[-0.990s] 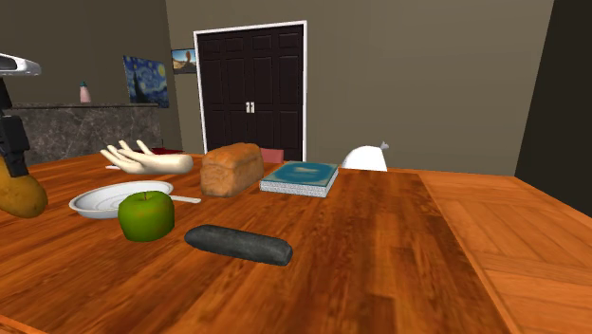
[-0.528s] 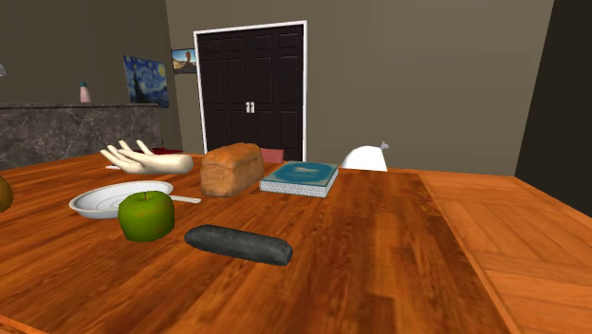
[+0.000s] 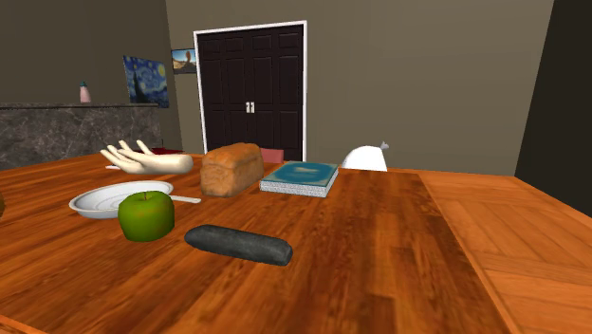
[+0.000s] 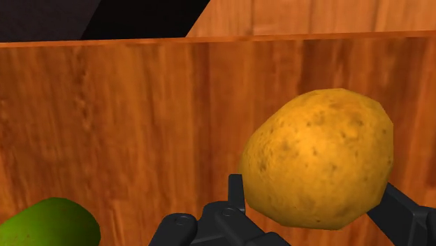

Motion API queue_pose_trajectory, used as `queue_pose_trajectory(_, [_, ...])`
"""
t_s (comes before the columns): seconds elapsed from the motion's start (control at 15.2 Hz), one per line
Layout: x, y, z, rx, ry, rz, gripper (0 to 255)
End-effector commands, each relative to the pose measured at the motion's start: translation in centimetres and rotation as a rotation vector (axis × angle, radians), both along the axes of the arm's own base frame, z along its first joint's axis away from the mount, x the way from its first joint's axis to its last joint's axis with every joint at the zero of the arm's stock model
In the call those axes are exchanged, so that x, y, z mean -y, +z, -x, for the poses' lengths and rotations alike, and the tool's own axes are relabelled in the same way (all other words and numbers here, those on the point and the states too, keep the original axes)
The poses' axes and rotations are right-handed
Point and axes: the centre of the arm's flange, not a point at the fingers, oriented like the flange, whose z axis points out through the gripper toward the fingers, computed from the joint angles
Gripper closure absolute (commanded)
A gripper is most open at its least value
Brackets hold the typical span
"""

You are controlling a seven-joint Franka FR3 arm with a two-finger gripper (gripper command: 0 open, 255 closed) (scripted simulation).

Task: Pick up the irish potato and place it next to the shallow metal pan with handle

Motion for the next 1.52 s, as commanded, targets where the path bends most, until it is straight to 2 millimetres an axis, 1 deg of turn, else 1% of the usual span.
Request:
queue_pose_trajectory(0.0, [0.0,-1.1,0.0,0.0,0.0,-0.001,255])
queue_pose_trajectory(1.06, [0.0,-9.5,0.0,0.0,0.0,-0.001,255])
queue_pose_trajectory(1.12, [0.0,-10.3,0.0,0.0,0.0,-0.001,255])
queue_pose_trajectory(1.45, [0.0,-10.3,0.0,0.0,0.0,-0.001,255])
